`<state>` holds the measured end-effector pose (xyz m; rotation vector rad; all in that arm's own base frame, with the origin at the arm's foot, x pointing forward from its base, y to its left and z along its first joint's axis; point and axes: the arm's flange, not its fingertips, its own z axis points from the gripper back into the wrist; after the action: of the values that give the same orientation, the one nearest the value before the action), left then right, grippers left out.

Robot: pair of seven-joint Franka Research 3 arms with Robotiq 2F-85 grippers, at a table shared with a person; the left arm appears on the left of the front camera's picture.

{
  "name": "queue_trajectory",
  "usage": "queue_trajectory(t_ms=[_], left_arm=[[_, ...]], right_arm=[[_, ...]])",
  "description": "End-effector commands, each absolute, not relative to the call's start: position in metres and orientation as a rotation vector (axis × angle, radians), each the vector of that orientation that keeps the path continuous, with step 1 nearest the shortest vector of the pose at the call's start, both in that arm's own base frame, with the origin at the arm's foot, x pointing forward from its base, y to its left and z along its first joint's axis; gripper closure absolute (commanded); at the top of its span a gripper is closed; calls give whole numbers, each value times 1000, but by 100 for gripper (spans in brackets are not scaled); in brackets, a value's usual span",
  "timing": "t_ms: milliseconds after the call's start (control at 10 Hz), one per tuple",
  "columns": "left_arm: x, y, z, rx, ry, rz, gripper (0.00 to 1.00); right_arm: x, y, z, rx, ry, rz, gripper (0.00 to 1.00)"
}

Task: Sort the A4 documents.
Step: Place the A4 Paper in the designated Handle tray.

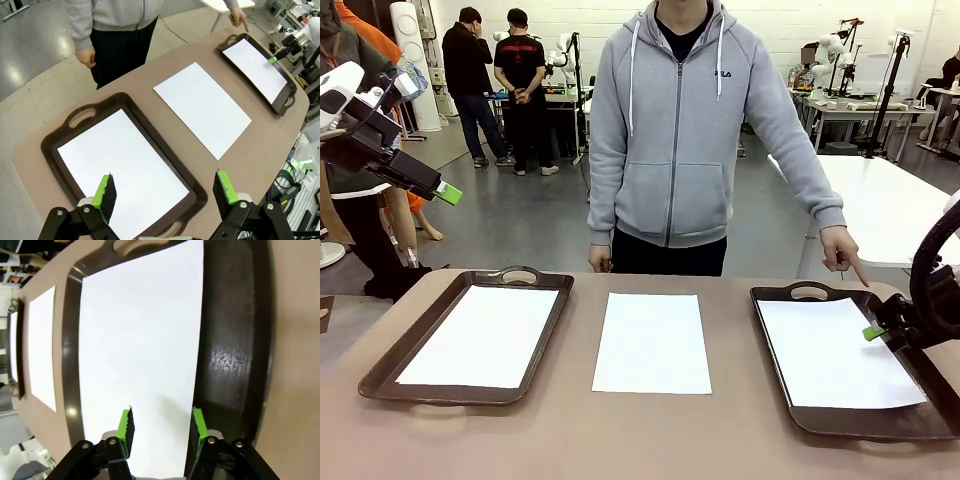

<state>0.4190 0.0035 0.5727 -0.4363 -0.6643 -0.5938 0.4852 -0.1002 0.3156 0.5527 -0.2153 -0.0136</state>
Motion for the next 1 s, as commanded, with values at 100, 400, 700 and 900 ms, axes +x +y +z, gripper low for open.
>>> queue_trajectory(t_ms=[100, 400, 700, 900], left_arm=[[419, 5, 572, -441, -669, -614, 0], [419, 5, 572, -441, -669, -614, 0], [419, 5, 572, -441, -669, -614, 0], [419, 5, 572, -441, -669, -614, 0]], right_arm=[[473, -99, 327, 450, -234, -51, 4], [466, -99, 335, 442, -254, -55, 0], [472, -106, 333, 468, -261, -36, 0], [472, -106, 333, 468, -261, -36, 0]])
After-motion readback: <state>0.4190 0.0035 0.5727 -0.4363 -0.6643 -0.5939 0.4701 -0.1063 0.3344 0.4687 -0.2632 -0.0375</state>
